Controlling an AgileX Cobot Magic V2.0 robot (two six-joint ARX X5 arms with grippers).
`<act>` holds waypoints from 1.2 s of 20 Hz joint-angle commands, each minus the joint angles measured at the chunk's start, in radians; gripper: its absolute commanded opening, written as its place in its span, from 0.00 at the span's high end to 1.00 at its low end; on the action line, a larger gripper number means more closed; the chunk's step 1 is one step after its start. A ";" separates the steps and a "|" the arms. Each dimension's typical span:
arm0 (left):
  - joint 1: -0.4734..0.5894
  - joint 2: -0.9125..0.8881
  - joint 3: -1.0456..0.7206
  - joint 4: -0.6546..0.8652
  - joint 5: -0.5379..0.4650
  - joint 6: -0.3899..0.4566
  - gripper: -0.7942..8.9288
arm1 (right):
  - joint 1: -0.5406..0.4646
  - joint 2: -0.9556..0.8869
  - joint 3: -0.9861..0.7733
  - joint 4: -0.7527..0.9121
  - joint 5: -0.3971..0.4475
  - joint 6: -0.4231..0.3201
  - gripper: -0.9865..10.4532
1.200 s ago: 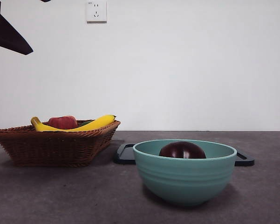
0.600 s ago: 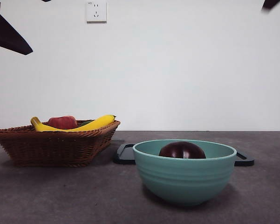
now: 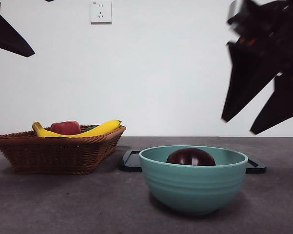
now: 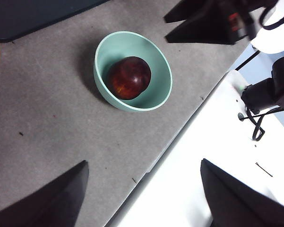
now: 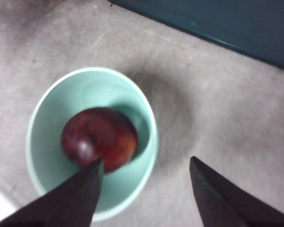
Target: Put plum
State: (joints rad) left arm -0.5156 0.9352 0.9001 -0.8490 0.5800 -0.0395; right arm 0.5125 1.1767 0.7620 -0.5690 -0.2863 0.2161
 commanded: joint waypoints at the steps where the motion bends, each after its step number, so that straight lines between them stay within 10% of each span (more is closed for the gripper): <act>1: -0.008 0.004 0.009 0.008 0.007 0.001 0.53 | 0.032 0.064 0.003 0.043 0.024 0.021 0.68; 13: -0.008 0.004 0.009 0.011 0.007 0.002 0.53 | 0.110 0.209 0.003 0.136 0.112 0.035 0.90; 24: -0.008 0.004 0.009 0.011 0.007 0.002 0.53 | 0.106 0.206 0.090 0.124 0.105 0.058 0.91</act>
State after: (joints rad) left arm -0.5156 0.9348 0.9001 -0.8440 0.5800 -0.0395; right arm 0.6121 1.3701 0.8322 -0.4602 -0.1799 0.2604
